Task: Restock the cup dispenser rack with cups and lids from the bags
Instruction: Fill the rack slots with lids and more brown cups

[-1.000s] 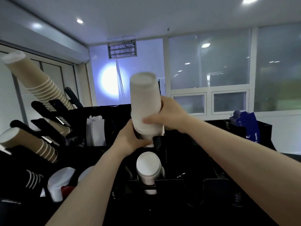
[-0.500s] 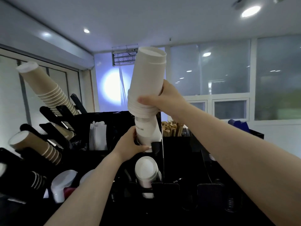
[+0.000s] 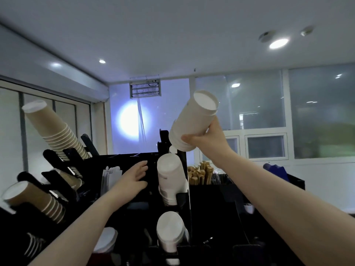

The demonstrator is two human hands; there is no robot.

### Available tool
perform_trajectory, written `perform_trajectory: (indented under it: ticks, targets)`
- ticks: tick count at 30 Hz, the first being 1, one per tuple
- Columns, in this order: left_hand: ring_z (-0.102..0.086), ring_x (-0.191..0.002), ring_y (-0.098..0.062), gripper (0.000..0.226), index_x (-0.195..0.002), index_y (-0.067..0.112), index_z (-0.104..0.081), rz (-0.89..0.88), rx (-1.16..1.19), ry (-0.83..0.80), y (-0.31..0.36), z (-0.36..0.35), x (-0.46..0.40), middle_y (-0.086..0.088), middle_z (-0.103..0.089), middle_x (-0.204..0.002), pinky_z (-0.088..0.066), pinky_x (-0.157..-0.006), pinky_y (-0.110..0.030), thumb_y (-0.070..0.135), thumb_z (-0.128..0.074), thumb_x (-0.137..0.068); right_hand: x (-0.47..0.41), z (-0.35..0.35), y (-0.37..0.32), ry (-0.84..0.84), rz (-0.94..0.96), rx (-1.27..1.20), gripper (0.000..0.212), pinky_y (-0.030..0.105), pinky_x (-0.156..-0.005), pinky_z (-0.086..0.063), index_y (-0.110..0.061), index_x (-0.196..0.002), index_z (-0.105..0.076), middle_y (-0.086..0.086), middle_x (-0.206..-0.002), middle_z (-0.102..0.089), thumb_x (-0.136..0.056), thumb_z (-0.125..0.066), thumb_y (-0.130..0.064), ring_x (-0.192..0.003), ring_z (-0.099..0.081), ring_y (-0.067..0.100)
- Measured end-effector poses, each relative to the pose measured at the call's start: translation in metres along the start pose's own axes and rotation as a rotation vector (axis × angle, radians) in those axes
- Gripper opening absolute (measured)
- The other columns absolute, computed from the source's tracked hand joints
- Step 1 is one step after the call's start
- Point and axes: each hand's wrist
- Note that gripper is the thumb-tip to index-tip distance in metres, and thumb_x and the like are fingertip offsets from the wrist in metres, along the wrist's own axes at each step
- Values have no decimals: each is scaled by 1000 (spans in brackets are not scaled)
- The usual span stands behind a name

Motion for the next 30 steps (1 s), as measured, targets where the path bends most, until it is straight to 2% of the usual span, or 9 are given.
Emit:
perform_trajectory:
  ticks: [3, 9, 12, 15, 17, 18, 20, 25, 30]
  targets:
    - [-40, -135, -20, 65, -144, 14, -33, -36, 9, 24, -1, 7, -14, -9, -42, -146, -33, -102, -24, -14, -49, -87, -12, -9, 14, 40, -33, 41, 80, 45, -95, -48, -28, -127, -35, -16, -109, -52, -65, -84, -14, -108, -53, 16]
    - [-44, -128, -12, 58, -140, 23, -39, -105, 34, 0, -9, 10, -41, -6, -45, -144, -33, -104, -23, -4, -50, -90, -30, -34, 42, 60, -95, 61, 79, 47, -93, -50, -32, -123, -35, -15, -112, -53, -65, -86, -18, -106, -55, 13]
    - [-46, -124, -8, 53, -140, 25, -39, -98, 97, -14, -11, 10, -60, -4, -48, -142, -34, -102, -23, 9, -56, -92, -33, -40, 54, 68, -132, 54, 79, 47, -92, -52, -28, -129, -33, -11, -115, -53, -69, -84, -24, -109, -57, 20]
    - [-45, -123, -4, 50, -142, 28, -38, -98, 160, 1, -15, 6, -74, 0, -47, -143, -33, -100, -21, 28, -55, -95, -38, -42, 63, 69, -159, 78, 78, 49, -92, -52, -24, -131, -34, -8, -115, -53, -70, -81, -17, -111, -56, 23]
    - [-31, -138, -9, 53, -145, 30, -32, -88, 59, 17, -20, 4, -82, 0, -37, -151, -20, -113, -28, 40, -48, -96, -40, -45, 67, 40, -194, 79, 75, 48, -88, -54, -23, -131, -36, -4, -119, -55, -71, -80, -15, -109, -57, 21]
    - [-14, -145, -12, 56, -148, 30, -27, -83, -61, 32, -23, 3, -85, 1, -28, -155, -5, -117, -34, 45, -44, -96, -42, -47, 68, 18, -204, 85, 73, 45, -84, -56, -23, -131, -38, -2, -120, -56, -71, -80, -16, -108, -58, 20]
    - [11, -146, -12, 62, -151, 31, -18, -71, -228, 43, -27, 2, -87, 4, -14, -159, 16, -114, -40, 52, -38, -96, -43, -49, 70, -11, -221, 142, 72, 42, -81, -56, -24, -128, -41, -3, -117, -59, -69, -82, -22, -103, -61, 18]
    - [16, -145, -10, 70, -152, 27, -10, -147, -235, 0, -35, -1, -99, 6, -5, -161, 20, -113, -42, 55, -40, -95, -46, -55, 75, -53, -213, 392, 80, 40, -85, -49, -30, -131, -35, -13, -114, -56, -67, -83, -33, -98, -57, 10]
    - [19, -144, -11, 71, -152, 31, -2, -219, -289, -53, -50, -11, -111, 6, 0, -161, 19, -112, -43, 58, -35, -94, -54, -64, 90, -170, -241, 470, 90, 45, -92, -47, -27, -133, -34, -10, -116, -56, -61, -87, -38, -108, -56, 19]
Point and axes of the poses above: each hand's wrist, its own x-axis away from the middle knuckle, its own z-axis out of the back of the hand, y = z × x
